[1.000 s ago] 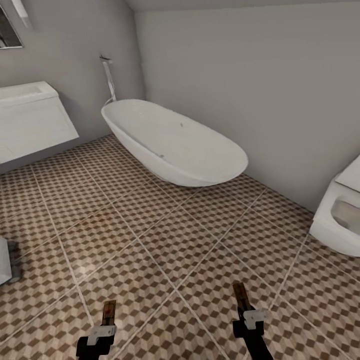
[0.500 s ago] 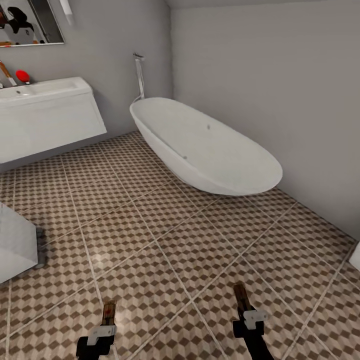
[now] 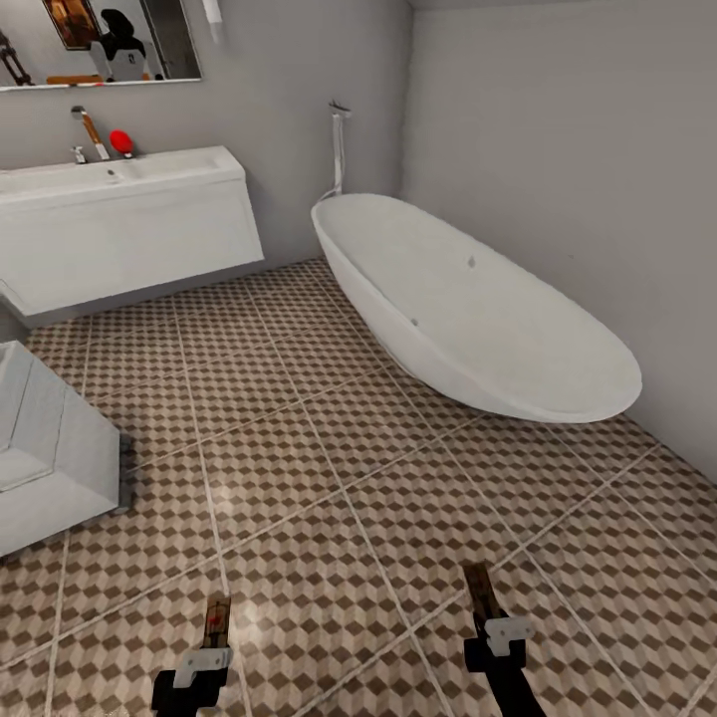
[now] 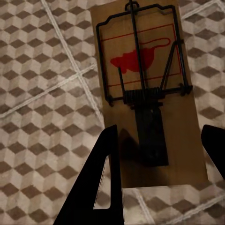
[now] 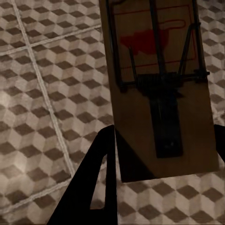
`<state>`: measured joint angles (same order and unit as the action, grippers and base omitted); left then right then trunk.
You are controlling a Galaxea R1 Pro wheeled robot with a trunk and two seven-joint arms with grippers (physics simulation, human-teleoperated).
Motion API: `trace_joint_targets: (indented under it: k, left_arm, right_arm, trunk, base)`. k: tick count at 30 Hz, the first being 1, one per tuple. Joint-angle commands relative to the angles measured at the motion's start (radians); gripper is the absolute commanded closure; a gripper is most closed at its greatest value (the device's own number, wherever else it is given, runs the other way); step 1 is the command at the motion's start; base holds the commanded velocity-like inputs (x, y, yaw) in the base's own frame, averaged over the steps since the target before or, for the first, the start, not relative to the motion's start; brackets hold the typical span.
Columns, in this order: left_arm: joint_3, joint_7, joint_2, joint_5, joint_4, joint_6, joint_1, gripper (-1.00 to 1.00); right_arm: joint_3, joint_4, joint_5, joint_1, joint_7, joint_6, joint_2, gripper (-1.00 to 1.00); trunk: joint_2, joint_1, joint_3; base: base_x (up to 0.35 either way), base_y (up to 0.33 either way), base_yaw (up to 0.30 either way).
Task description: Take the four mousetraps from the cabinet in the bathroom and place them on the bathroom floor. Make sure all four end up on the same floor surface, and ensure that at least two of them are either under or directly next to the same bathroom sink.
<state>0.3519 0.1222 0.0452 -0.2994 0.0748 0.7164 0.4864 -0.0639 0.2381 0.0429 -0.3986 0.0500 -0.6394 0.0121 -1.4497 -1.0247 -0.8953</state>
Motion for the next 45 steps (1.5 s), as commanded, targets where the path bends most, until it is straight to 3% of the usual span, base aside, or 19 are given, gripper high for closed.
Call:
trace_joint_targets:
  k: [1, 19, 35, 45]
  left_arm:
    - [0.009, 0.005, -0.001, -0.001, 0.003, 0.005, 0.001, 1.0]
    - [0.009, 0.005, -0.001, -0.001, 0.003, 0.005, 0.001, 1.0]
    - [0.009, 0.005, -0.001, -0.001, 0.003, 0.005, 0.001, 1.0]
    - [0.009, 0.005, -0.001, -0.001, 0.003, 0.005, 0.001, 1.0]
  right_arm:
    - [-0.006, 0.0, 0.0, 0.0, 0.005, -0.003, 0.001, 1.0]
    - [-0.007, 0.0, 0.0, 0.0, 0.004, -0.003, 0.0, 1.0]
    - [-0.007, 0.0, 0.0, 0.0, 0.004, -0.003, 0.0, 1.0]
    - [-0.007, 0.0, 0.0, 0.0, 0.004, -0.003, 0.0, 1.0]
  trunk:
    - [0.0, 0.0, -0.001]
    - [0.0, 0.0, 0.012]
    - [0.0, 0.0, 0.031]
    - [0.0, 0.0, 0.043]
  base:
    - [0.206, 0.001, 0.279]
    - [0.211, -0.007, 0.249]
    - [0.239, -0.18, 0.222]
    - [0.254, -0.026, 0.217]
